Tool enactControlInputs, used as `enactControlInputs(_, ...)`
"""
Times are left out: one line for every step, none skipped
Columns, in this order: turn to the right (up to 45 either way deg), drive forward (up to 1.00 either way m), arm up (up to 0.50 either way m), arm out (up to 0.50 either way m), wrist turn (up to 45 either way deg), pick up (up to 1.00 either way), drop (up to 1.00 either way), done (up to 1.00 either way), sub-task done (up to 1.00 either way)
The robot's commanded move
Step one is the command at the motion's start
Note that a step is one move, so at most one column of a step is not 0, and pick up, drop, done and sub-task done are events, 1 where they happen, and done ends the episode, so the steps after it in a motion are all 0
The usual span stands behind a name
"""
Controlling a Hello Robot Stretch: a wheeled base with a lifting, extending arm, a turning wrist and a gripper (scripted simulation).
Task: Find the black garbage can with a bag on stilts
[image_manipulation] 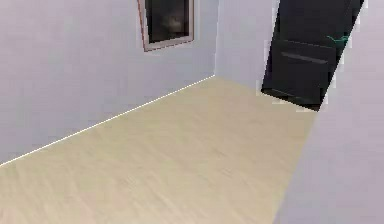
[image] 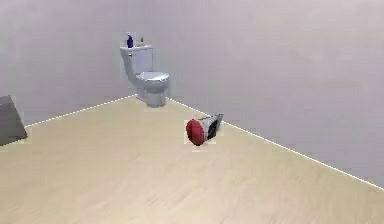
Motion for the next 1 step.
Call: enactControlInputs(-45.0, 0.0, 0.0, 0.0, 0.0, 0.0, 0.0, 0.0, 0.0)
